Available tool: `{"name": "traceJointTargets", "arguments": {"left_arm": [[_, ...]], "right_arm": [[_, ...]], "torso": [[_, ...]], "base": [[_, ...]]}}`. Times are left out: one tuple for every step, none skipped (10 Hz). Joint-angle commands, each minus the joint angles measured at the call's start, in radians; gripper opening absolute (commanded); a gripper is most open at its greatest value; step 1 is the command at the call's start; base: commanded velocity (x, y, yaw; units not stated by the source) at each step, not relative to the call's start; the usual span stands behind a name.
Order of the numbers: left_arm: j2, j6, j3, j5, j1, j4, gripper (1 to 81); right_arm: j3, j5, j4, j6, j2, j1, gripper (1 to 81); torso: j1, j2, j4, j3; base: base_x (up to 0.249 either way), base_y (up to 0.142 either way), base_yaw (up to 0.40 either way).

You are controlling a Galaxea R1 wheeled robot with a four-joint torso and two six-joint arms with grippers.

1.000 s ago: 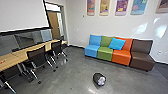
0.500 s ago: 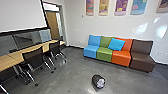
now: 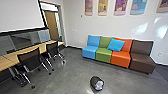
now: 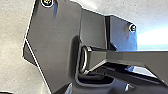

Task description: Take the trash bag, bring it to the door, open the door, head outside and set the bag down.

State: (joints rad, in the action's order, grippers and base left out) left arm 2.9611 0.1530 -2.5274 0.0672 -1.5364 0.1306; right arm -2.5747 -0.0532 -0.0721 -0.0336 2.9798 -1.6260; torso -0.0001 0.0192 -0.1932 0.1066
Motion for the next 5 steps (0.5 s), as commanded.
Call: {"name": "traceJointTargets", "arguments": {"left_arm": [[-0.005,0.002,0.010,-0.064,0.026,-0.008,81.1],[-0.005,0.002,0.010,-0.064,0.026,-0.008,81.1],[-0.003,0.002,0.010,-0.064,0.026,-0.008,81.1],[-0.003,0.002,0.010,-0.064,0.026,-0.008,81.1],[-0.003,0.002,0.010,-0.064,0.026,-0.008,81.1]], "right_arm": [[0.007,0.059,-0.011,-0.005,0.003,0.028,81.1],[0.007,0.061,-0.011,-0.005,0.003,0.028,81.1],[0.007,0.059,-0.011,-0.005,0.003,0.028,81.1],[0.005,0.059,-0.011,-0.005,0.003,0.028,81.1],[0.004,0.059,-0.011,-0.005,0.003,0.028,81.1]], "torso": [[0.000,0.000,0.000,0.000],[0.000,0.000,0.000,0.000],[0.000,0.000,0.000,0.000],[0.000,0.000,0.000,0.000],[0.000,0.000,0.000,0.000]], "base": [[0.133,-0.067,0.000],[0.129,-0.067,0.000],[0.128,-0.067,0.000],[0.127,-0.064,0.000],[0.126,0.000,0.000]]}}
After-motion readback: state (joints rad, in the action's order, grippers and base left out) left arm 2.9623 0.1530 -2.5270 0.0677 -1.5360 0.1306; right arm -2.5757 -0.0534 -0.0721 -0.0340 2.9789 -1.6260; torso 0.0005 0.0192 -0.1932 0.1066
